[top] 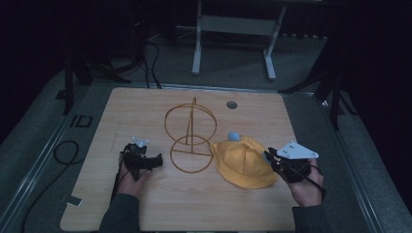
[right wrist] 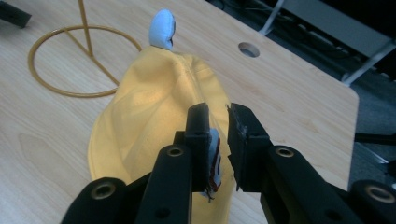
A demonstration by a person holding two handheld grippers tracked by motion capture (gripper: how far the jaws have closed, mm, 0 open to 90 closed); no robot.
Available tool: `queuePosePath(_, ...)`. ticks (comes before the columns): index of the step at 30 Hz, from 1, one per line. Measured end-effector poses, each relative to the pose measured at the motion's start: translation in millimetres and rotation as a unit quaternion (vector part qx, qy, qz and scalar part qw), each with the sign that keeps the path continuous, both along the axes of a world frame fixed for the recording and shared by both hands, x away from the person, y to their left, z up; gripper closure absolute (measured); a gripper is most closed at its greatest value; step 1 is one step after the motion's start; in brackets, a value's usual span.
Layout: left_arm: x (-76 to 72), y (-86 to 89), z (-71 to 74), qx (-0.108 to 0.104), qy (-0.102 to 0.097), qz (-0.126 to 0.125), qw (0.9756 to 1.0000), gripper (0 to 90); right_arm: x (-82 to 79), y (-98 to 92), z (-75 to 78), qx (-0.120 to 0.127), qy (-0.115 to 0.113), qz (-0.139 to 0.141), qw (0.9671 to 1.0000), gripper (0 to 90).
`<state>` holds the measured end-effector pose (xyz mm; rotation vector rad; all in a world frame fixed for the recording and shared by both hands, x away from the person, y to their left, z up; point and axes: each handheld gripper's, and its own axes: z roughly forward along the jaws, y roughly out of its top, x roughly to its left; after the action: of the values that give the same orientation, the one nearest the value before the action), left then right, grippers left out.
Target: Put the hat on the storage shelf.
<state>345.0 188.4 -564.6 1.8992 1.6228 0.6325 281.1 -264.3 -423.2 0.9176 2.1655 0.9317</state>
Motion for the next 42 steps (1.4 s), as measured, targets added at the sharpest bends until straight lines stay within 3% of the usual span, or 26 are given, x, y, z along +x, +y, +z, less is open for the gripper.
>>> queuePosePath(9, 0.0, 0.0, 0.1, 0.0, 0.001, 0.0, 1.0, 0.0, 14.0, -3.0, 4.5, -0.013, 0.032, 0.026, 0.9991, 75.5)
queuePosePath(18, 0.0, 0.0, 0.1, 0.0, 0.001, 0.0, 1.0, 0.0, 25.1, 1.6, 9.1, -0.053, 0.05, 0.045, 0.9963, 74.2)
queuePosePath(22, 0.0, 0.0, 0.1, 0.0, 0.001, 0.0, 1.0, 0.0, 30.2, 6.8, 12.1, -0.071, 0.057, 0.056, 0.9943, 74.1)
queuePosePath(23, 0.0, 0.0, 0.1, 0.0, 0.001, 0.0, 1.0, 0.0, 33.6, 9.3, 12.5, -0.077, 0.067, 0.065, 0.9927, 73.4)
queuePosePath(30, 0.0, 0.0, 0.1, 0.0, 0.001, 0.0, 1.0, 0.0, 40.9, 17.9, 13.7, -0.089, 0.079, 0.083, 0.9895, 72.9)
queuePosePath(31, 0.0, 0.0, 0.1, 0.0, 0.001, 0.0, 1.0, 0.0, 43.6, 21.8, 14.1, -0.098, 0.085, 0.09, 0.9875, 72.5)
queuePosePath(33, 0.0, 0.0, 0.1, 0.0, 0.001, 0.0, 1.0, 0.0, 45.0, 23.9, 14.1, -0.103, 0.086, 0.092, 0.9867, 72.5)
queuePosePath(37, 0.0, 0.1, 0.1, 0.0, 0.001, 0.0, 1.0, 0.0, 53.0, 34.1, 14.3, -0.134, 0.108, 0.11, 0.979, 71.4)
queuePosePath(38, 0.0, 0.1, 0.1, 0.0, 0.001, 0.0, 1.0, 0.0, 53.0, 34.1, 14.3, -0.134, 0.108, 0.11, 0.979, 71.4)
queuePosePath(39, 0.0, 0.0, 0.1, 0.0, 0.001, 0.0, 1.0, 0.0, 56.9, 37.6, 14.3, -0.145, 0.117, 0.117, 0.9754, 70.8)
queuePosePath(40, 0.0, 0.0, 0.1, 0.0, 0.001, 0.0, 1.0, 0.0, 56.9, 37.6, 14.3, -0.145, 0.117, 0.117, 0.9754, 70.8)
queuePosePath(42, 0.0, 0.0, 0.2, 0.0, 0.001, 0.0, 1.0, 0.0, 62.9, 42.1, 14.4, -0.154, 0.131, 0.125, 0.9715, 70.5)
